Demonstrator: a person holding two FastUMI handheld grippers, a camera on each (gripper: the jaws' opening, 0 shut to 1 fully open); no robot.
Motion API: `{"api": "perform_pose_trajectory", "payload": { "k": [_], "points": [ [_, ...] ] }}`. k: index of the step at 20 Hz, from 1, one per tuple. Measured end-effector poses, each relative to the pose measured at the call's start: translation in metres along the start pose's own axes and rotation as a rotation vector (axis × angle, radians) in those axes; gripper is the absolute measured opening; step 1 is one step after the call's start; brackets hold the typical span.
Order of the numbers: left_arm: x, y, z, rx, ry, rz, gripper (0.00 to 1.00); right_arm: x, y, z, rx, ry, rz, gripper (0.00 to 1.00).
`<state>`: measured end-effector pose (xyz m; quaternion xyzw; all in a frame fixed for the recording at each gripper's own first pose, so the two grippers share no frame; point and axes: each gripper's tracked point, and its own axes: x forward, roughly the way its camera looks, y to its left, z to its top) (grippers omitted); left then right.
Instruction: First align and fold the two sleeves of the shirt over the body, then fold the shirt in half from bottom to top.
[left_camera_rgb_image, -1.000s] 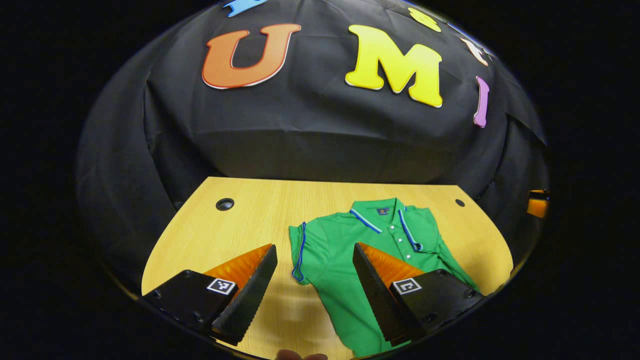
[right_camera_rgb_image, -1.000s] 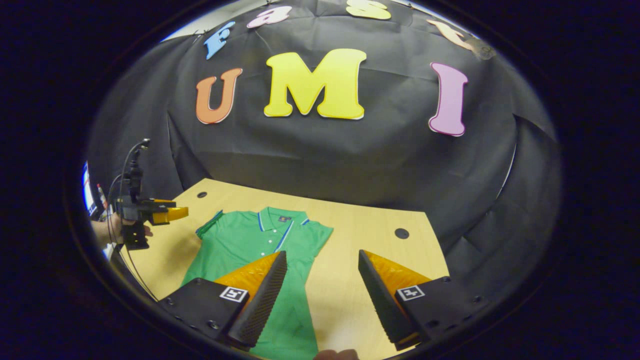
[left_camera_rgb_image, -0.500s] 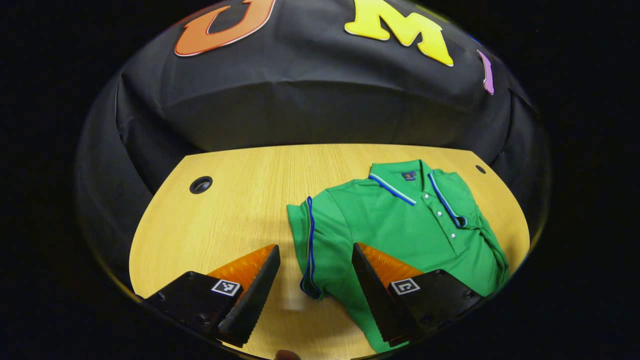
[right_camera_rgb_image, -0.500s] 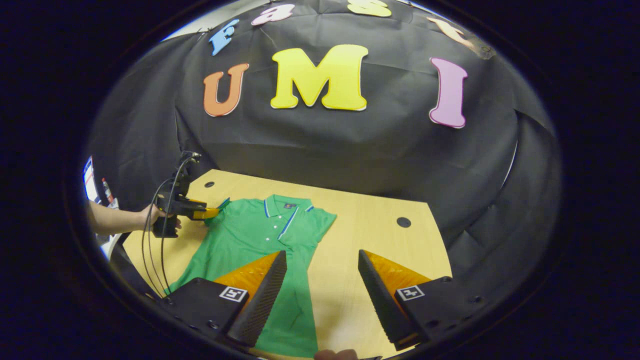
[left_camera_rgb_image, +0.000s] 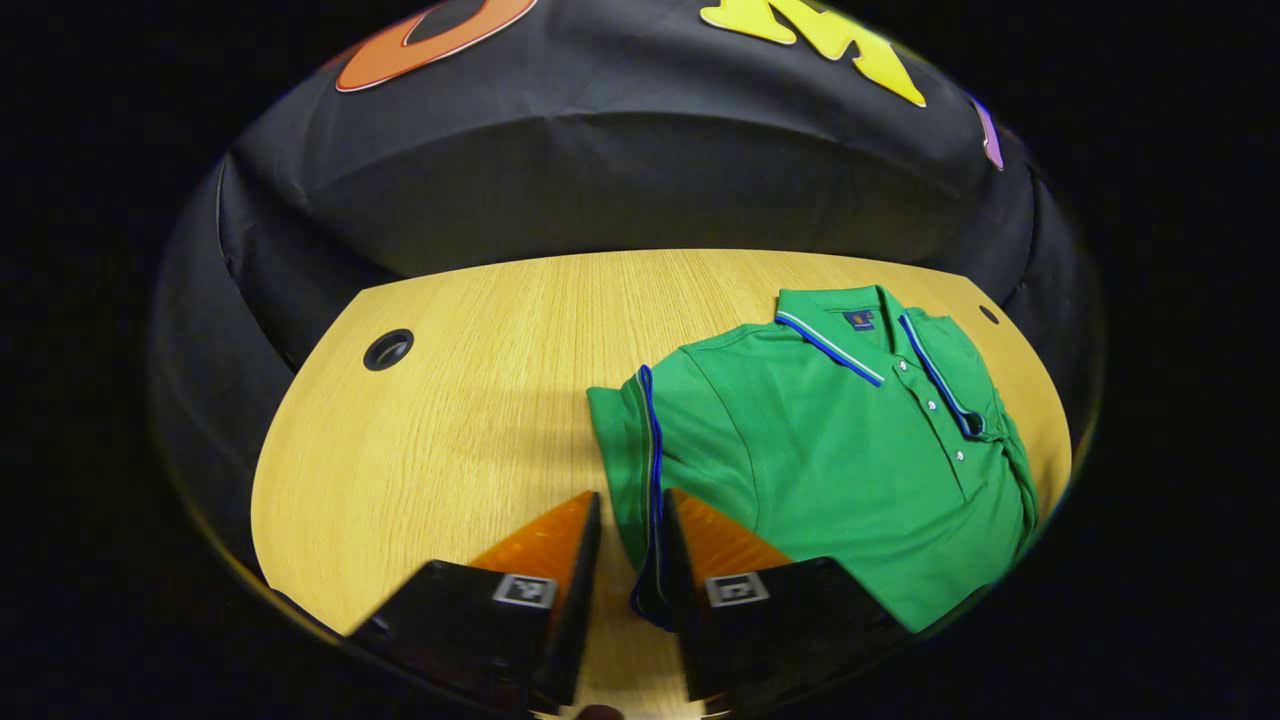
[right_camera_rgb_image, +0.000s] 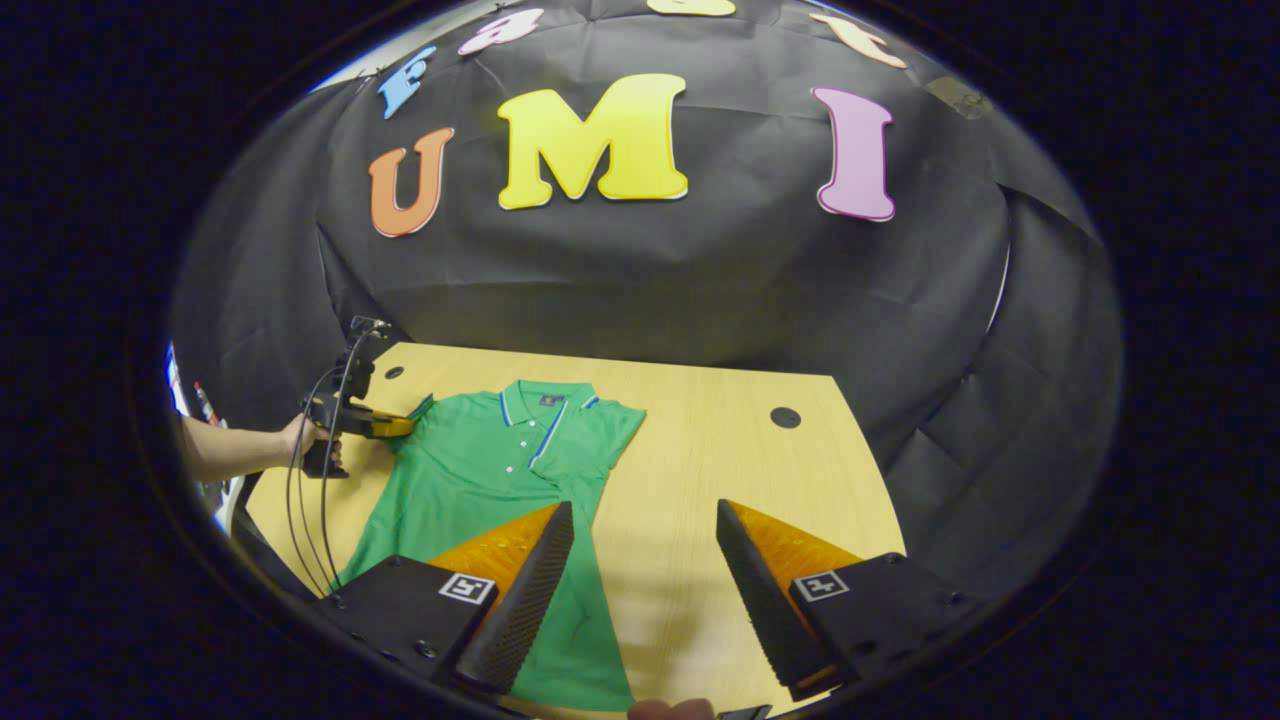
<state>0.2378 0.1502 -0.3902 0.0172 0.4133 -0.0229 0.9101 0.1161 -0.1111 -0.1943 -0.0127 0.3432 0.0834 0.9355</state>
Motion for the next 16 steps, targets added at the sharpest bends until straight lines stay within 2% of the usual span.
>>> {"api": "perform_pose_trajectory", "payload": {
  "k": [1, 2, 3, 5, 9, 10, 13, 16],
  "points": [
    [0.0, -0.002, 0.0, -0.006, 0.016, -0.009, 0.2, 0.001, 0.0, -0.001, -0.004, 0.0, -0.001, 0.93],
    [-0.001, -0.004, 0.001, -0.014, 0.027, -0.016, 0.17, 0.0, -0.001, -0.001, -0.012, -0.004, -0.004, 0.89],
    [0.0, -0.003, 0.001, -0.021, 0.031, -0.016, 0.09, -0.001, -0.001, -0.001, -0.019, -0.006, -0.005, 0.92],
    [-0.005, -0.002, 0.005, -0.029, 0.03, -0.018, 0.05, -0.004, 0.0, -0.002, -0.014, -0.011, -0.002, 0.92],
    [-0.032, -0.005, 0.044, -0.046, -0.048, -0.023, 0.04, -0.005, -0.002, -0.001, 0.026, -0.021, -0.002, 0.89],
    [-0.04, -0.011, 0.053, -0.056, -0.063, -0.037, 0.04, -0.006, -0.002, 0.0, 0.04, -0.025, -0.001, 0.92],
    [-0.056, -0.036, 0.078, -0.05, -0.085, -0.058, 0.04, -0.014, -0.002, 0.003, 0.065, -0.045, 0.003, 0.89],
    [-0.052, -0.079, 0.088, -0.044, -0.061, -0.082, 0.04, -0.029, -0.013, 0.002, 0.072, -0.071, -0.011, 0.89]
  ]
}}
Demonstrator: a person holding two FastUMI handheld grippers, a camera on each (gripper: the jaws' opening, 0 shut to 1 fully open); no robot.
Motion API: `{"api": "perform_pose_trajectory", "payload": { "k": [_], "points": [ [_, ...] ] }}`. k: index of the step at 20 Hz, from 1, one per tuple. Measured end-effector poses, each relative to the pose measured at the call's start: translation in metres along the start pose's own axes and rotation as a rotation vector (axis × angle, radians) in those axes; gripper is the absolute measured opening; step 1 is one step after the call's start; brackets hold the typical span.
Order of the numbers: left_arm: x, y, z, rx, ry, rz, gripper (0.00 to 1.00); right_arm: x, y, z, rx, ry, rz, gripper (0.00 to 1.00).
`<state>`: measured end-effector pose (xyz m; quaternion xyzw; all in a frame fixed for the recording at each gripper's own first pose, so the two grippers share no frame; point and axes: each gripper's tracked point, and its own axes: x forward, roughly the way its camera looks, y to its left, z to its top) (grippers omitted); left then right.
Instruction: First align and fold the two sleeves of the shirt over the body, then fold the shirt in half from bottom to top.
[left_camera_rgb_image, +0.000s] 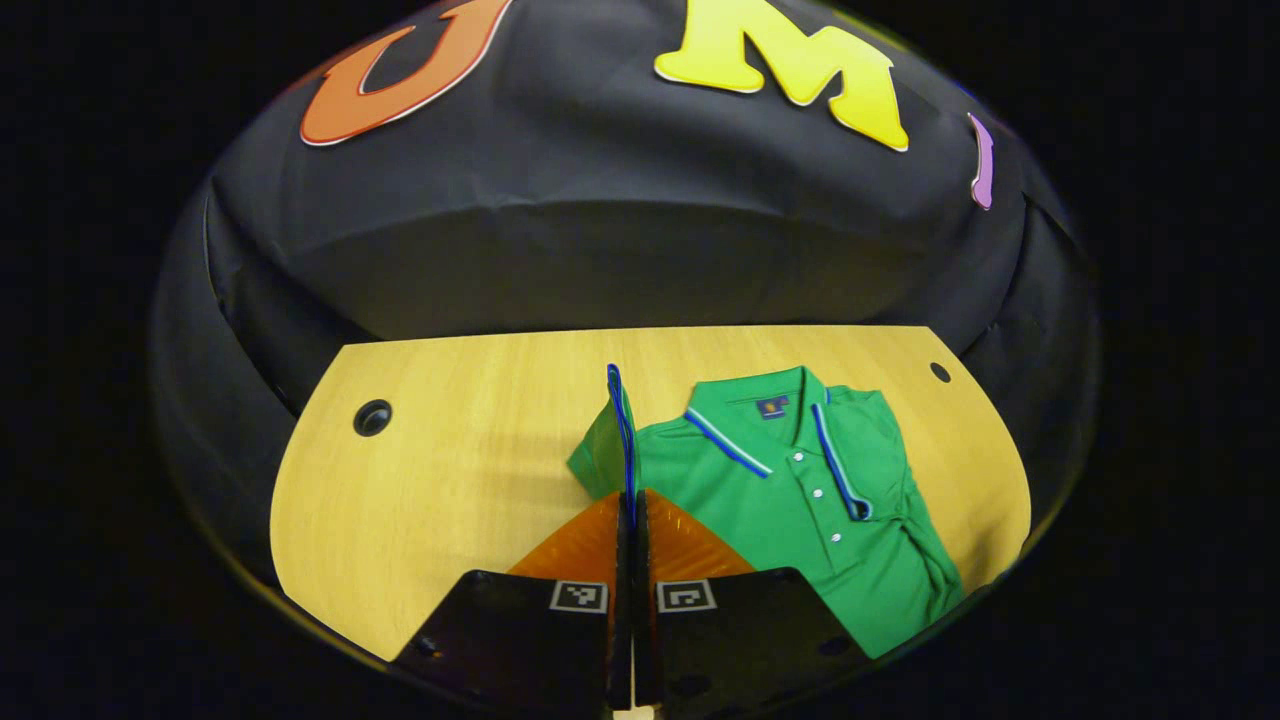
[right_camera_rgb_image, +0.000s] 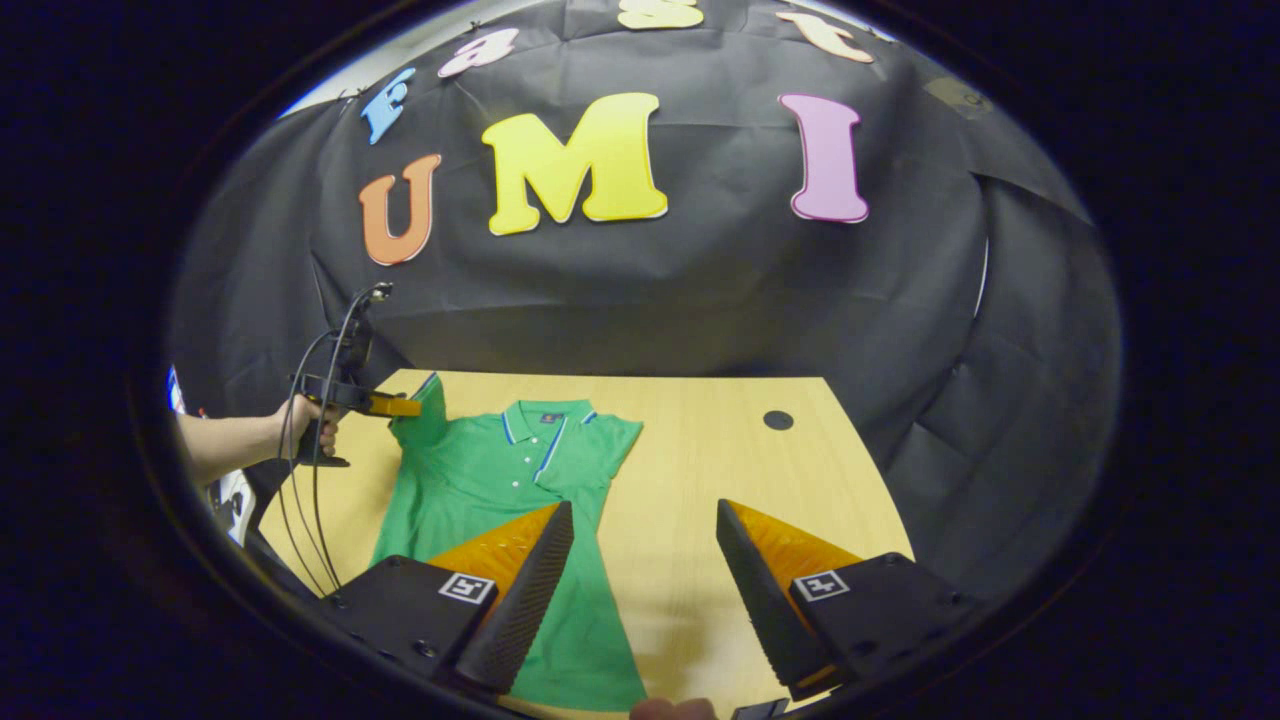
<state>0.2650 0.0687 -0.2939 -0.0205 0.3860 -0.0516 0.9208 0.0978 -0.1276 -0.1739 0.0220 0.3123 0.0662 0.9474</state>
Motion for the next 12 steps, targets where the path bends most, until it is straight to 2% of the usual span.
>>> {"api": "perform_pose_trajectory", "payload": {
  "k": [1, 2, 5, 8, 9, 10, 12],
  "points": [
    [0.006, -0.014, 0.001, -0.007, 0.008, -0.01, 0.04, -0.006, -0.005, -0.002, 0.01, -0.002, -0.008, 0.92],
    [0.015, -0.034, 0.0, -0.017, 0.018, -0.022, 0.04, -0.013, -0.013, -0.005, 0.028, -0.004, -0.024, 0.89],
    [0.044, -0.063, -0.012, -0.025, 0.054, -0.013, 0.04, -0.03, -0.036, -0.017, 0.057, 0.005, -0.066, 0.92],
    [0.066, -0.082, -0.027, -0.042, 0.091, -0.002, 0.05, -0.043, -0.049, -0.034, 0.092, 0.028, -0.096, 0.93],
    [0.07, -0.088, -0.03, -0.055, 0.102, -0.01, 0.06, -0.046, -0.053, -0.039, 0.098, 0.034, -0.102, 0.89],
    [0.073, -0.098, -0.033, -0.076, 0.105, -0.029, 0.06, -0.048, -0.054, -0.041, 0.105, 0.036, -0.105, 0.92],
    [0.076, -0.101, -0.035, -0.103, 0.106, -0.024, 0.13, -0.048, -0.056, -0.043, 0.108, 0.039, -0.099, 0.89]
  ]
}}
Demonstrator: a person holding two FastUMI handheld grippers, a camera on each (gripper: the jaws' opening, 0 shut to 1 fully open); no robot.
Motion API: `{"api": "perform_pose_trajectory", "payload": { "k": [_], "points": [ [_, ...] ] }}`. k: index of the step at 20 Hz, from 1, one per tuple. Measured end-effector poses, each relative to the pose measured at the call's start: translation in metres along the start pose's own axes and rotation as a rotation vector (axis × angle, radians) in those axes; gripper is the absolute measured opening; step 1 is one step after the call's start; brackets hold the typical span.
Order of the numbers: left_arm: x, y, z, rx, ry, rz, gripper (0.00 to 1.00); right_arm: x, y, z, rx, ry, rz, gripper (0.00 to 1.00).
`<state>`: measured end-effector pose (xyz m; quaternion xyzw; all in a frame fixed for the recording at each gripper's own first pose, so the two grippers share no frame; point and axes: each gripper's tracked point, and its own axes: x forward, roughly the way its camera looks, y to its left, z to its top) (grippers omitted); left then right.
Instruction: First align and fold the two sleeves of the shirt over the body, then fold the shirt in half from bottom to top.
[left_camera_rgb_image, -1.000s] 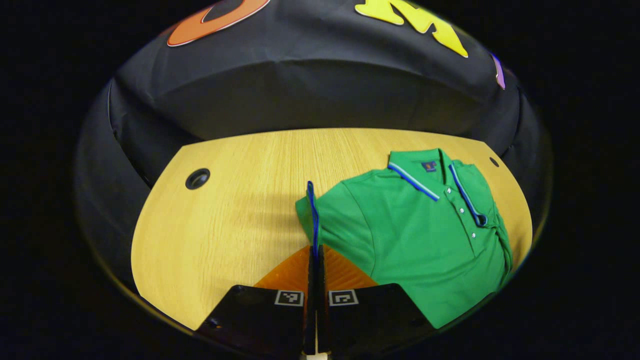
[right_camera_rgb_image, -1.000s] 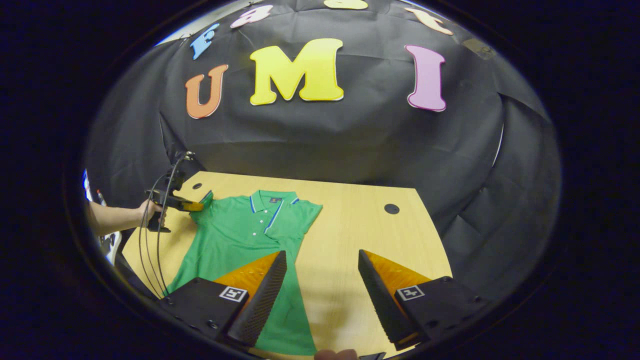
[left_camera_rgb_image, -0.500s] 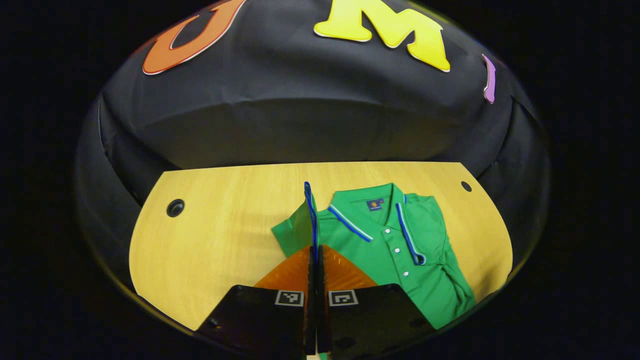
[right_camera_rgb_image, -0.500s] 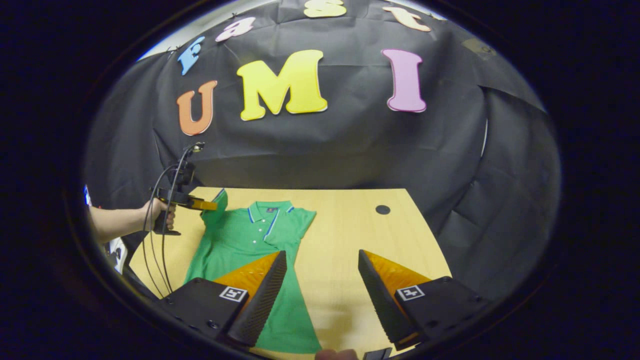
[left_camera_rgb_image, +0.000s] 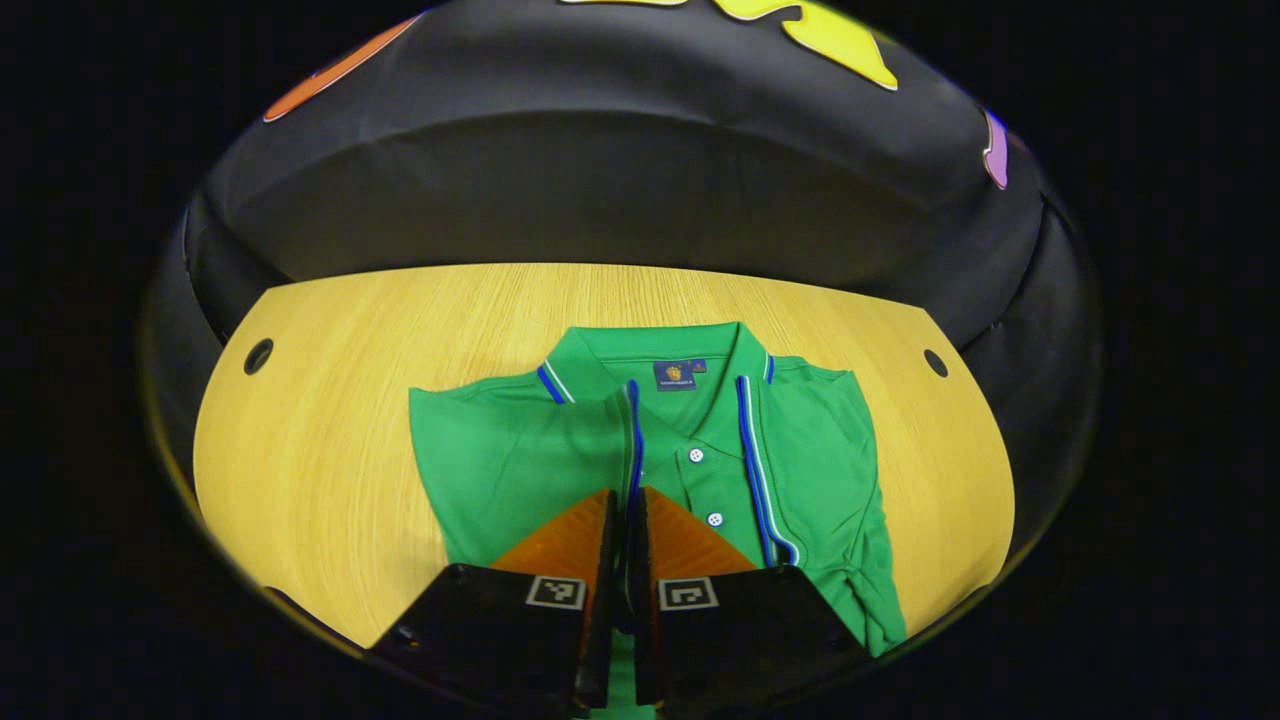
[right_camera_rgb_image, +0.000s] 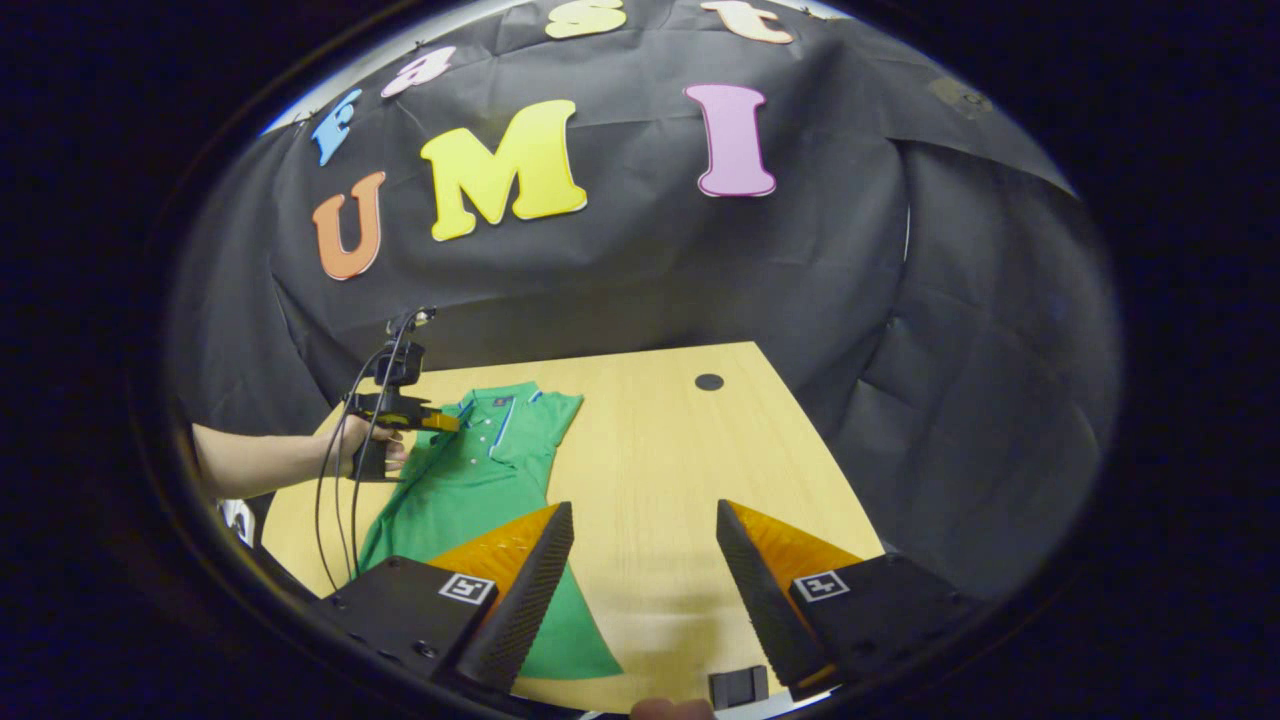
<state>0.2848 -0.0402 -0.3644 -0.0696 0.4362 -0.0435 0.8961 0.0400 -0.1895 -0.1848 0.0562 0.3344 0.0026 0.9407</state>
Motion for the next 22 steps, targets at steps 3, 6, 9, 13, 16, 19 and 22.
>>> {"api": "perform_pose_trajectory", "payload": {
  "k": [3, 6, 9, 13, 16, 19, 22],
  "points": [
    [-0.017, 0.001, 0.009, -0.002, -0.04, 0.013, 0.48, 0.001, 0.003, 0.001, -0.012, -0.008, 0.015, 0.93],
    [-0.046, 0.002, 0.018, 0.021, -0.09, 0.018, 0.9, 0.0, 0.014, 0.002, -0.025, -0.014, 0.044, 0.9],
    [-0.094, 0.003, 0.019, 0.019, -0.137, 0.017, 0.91, 0.005, 0.04, 0.002, -0.041, -0.007, 0.118, 0.93],
    [-0.173, 0.003, -0.006, 0.047, -0.193, 0.004, 0.99, 0.013, 0.071, -0.009, -0.048, 0.051, 0.2, 0.94],
    [-0.23, 0.008, -0.038, 0.073, -0.22, 0.019, 0.99, 0.015, 0.089, -0.023, -0.107, 0.086, 0.231, 0.93],
    [-0.269, 0.013, -0.085, 0.059, -0.205, 0.02, 0.99, 0.015, 0.101, -0.042, -0.181, 0.096, 0.256, 0.96],
    [-0.289, 0.021, -0.149, 0.106, -0.123, -0.002, 0.99, 0.013, 0.102, -0.078, -0.258, 0.146, 0.266, 0.96]
  ]
}}
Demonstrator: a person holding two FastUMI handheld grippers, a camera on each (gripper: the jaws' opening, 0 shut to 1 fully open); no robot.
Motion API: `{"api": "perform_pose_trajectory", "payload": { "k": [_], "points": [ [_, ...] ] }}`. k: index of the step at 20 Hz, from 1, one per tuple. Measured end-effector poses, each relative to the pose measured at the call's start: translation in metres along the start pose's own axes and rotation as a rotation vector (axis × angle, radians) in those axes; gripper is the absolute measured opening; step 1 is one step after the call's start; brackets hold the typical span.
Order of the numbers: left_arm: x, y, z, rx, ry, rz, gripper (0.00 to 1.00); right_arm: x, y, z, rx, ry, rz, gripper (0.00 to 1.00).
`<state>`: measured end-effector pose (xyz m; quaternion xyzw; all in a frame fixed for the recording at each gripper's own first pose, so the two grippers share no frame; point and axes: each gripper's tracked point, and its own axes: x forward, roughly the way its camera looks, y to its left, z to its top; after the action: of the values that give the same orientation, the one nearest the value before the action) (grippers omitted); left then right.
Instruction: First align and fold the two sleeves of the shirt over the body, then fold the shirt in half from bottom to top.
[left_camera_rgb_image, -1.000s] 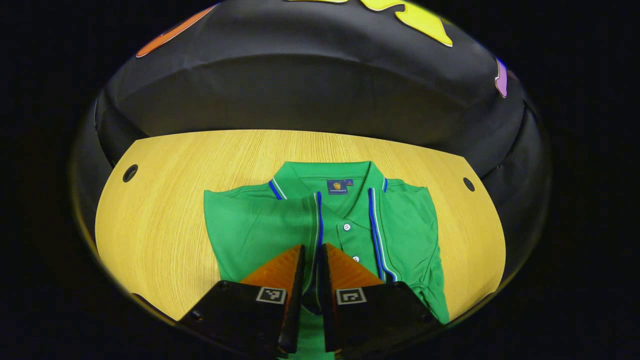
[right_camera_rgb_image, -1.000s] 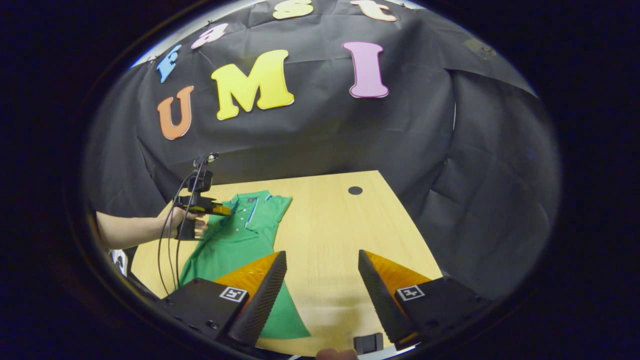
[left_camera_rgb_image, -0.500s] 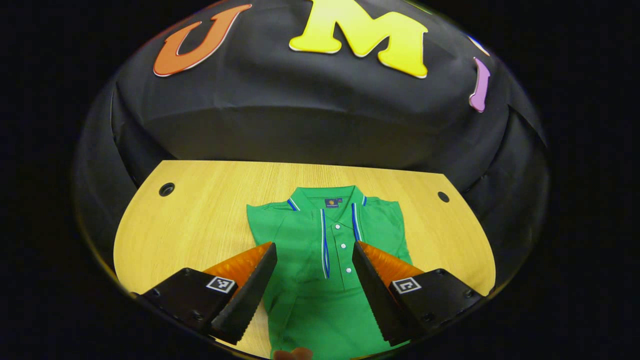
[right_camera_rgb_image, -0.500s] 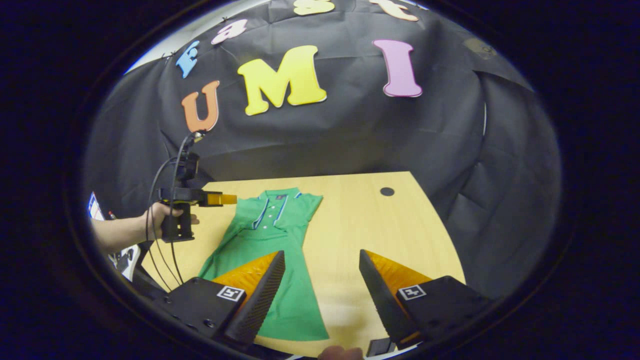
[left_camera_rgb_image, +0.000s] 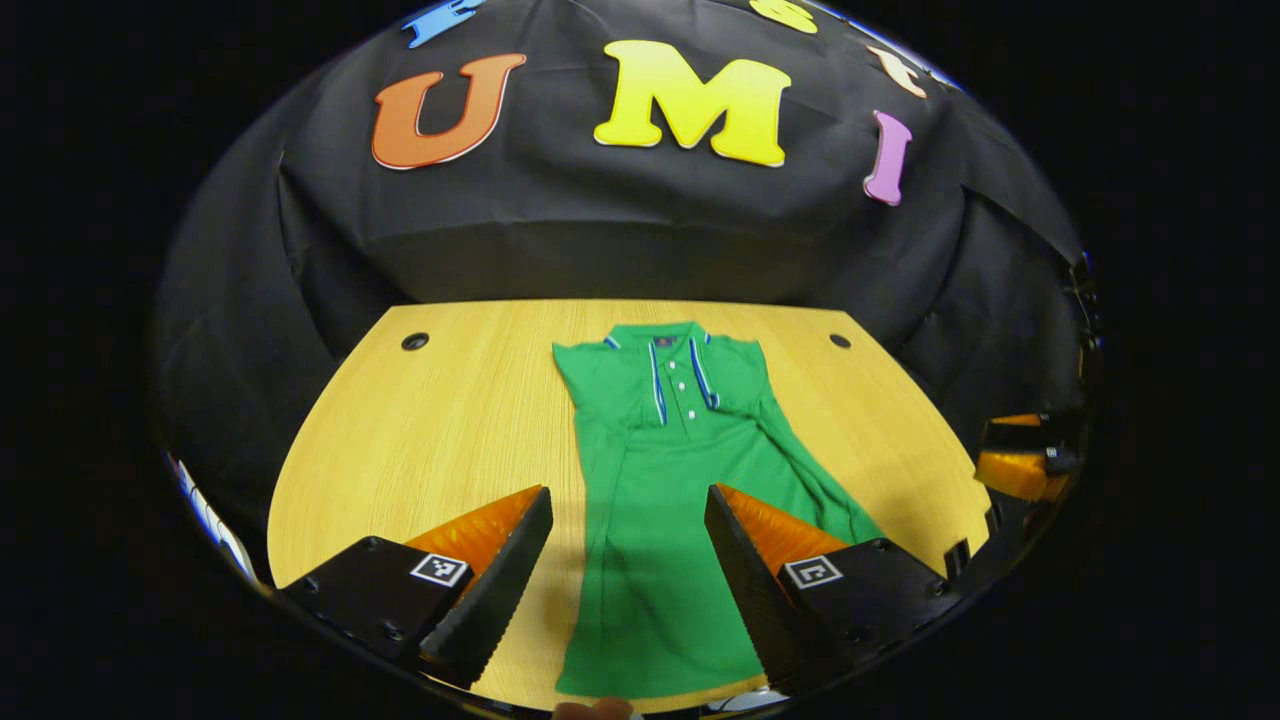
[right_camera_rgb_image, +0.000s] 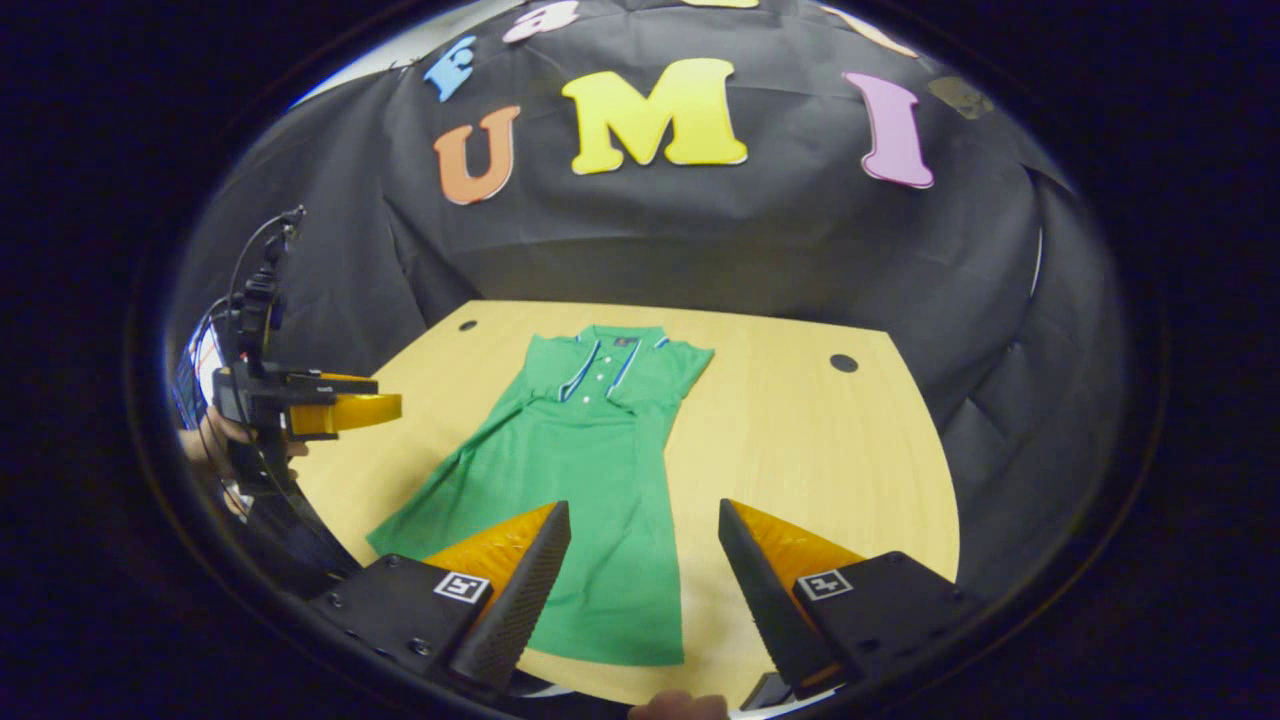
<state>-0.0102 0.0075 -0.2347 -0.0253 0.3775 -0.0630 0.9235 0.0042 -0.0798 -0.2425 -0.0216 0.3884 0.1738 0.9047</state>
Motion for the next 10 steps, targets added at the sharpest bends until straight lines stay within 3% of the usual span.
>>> {"api": "perform_pose_trajectory", "payload": {
  "k": [6, 10],
  "points": [
    [-0.035, 0.016, -0.132, 0.135, 0.188, -0.045, 0.99, -0.008, -0.009, -0.093, -0.082, 0.178, -0.028, 0.96],
    [-0.029, 0.018, -0.176, 0.154, 0.249, -0.077, 1.0, -0.004, -0.01, -0.136, -0.115, 0.274, -0.035, 0.96]
  ]
}}
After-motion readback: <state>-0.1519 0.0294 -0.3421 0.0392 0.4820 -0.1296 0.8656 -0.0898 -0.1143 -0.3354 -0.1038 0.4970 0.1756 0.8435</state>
